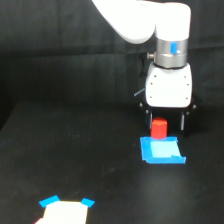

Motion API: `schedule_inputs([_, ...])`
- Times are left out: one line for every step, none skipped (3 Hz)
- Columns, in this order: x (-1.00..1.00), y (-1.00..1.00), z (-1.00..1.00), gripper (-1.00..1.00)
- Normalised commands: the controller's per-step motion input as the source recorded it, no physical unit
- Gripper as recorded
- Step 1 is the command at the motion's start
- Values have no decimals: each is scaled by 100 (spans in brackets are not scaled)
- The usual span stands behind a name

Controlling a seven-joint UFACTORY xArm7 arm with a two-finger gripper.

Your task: Pick up the red object from the table

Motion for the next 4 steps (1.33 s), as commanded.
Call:
schedule_inputs([-65,-26,-33,-93])
schedule_inputs([-81,7,57,-100])
schedule_inputs([8,73,-24,77])
schedule_inputs([-100,-7,61,-100])
